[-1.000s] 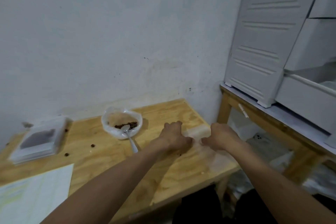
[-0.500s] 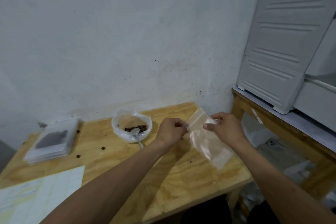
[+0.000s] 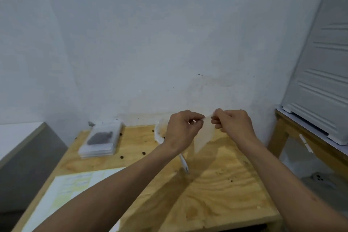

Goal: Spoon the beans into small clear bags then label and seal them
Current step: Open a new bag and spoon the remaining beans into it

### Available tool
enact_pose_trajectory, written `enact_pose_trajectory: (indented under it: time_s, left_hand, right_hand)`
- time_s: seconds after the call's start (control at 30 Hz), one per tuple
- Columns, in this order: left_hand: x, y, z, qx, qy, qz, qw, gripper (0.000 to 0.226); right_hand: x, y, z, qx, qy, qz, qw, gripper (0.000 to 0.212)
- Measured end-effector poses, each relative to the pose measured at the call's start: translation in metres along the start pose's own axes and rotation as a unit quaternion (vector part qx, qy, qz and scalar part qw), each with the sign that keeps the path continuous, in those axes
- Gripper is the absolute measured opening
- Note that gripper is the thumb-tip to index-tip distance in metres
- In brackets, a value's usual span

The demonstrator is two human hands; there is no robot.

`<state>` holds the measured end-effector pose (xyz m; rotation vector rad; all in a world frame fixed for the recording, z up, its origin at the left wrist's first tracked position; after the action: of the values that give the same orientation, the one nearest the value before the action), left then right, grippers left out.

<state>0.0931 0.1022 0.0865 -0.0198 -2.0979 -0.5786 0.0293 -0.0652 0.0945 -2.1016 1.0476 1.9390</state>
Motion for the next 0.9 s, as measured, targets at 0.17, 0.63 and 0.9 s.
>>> enact_pose_trajectory:
  time_s: [0.17, 0.63, 0.9]
  left_hand:
    - [-0.006, 0.028, 0.007, -0.029, 0.065, 0.071, 0.995, 0.034]
    - [-0.014, 0.07, 0.003, -0.056, 0.162, 0.195, 0.966, 0.009]
    - [-0.012, 0.084, 0.008, 0.002, 0.139, 0.071, 0.988, 0.013]
  right_hand:
    - [-0.017, -0.028, -0.003, -0.035, 0.012, -0.082, 0.996, 0.023]
    - [-0.048, -0.067, -0.001, -0.141, 0.103, -0.035, 0.984, 0.035]
    - [-0.049, -0.085, 0.006, -0.188, 0.069, 0.001, 0.98, 0.031]
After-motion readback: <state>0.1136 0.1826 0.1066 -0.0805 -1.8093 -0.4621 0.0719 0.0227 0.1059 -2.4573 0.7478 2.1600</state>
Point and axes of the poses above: each hand's wrist, its own z-axis away from the middle knuckle, its own y-axis out of the back of the hand, x = y × z, the point moved 6 cm from there along -z, towards the middle knuckle, and after that the axes turned 4 degrees about -x, right-handed, at the moved point
